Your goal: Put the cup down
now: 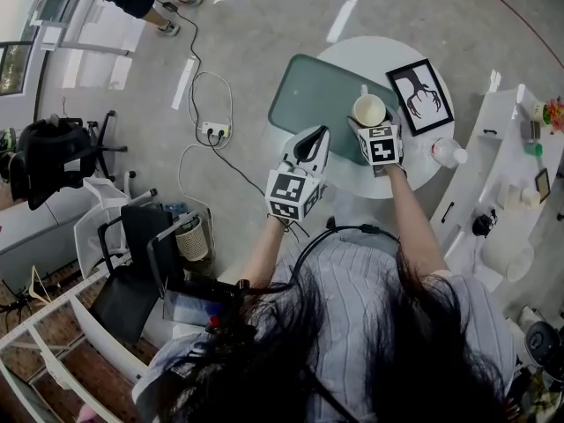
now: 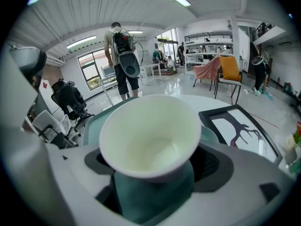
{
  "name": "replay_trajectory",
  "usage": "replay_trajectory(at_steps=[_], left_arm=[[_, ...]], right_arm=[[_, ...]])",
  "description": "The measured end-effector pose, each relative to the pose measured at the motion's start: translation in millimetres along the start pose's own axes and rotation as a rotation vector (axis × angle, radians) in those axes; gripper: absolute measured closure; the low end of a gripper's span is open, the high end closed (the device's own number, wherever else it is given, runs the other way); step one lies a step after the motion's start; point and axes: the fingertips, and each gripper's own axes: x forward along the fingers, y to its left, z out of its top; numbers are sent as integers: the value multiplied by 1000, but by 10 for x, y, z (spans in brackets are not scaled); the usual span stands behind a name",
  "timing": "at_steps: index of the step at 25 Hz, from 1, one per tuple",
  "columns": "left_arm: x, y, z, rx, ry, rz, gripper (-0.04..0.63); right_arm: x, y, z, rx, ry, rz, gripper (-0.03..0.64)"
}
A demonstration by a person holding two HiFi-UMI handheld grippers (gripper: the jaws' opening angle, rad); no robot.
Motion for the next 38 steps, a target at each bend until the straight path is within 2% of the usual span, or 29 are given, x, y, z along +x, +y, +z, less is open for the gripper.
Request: replay_trajectory(at_steps=[6, 14, 24, 38], left_arm=[[-82, -39, 7, 4, -6, 3, 578], [-242, -89, -26, 9, -12, 13, 577], [-495, -280, -46, 25, -36, 4, 578], [-1064, -618, -166, 65, -75, 5, 577]], right_arm=[[-146, 11, 63, 41, -27, -9, 199], [-379, 65, -75, 80, -1, -27, 201], [-896, 230, -14, 170, -123, -37, 202], [-1529, 843, -52, 142, -223, 58, 227]])
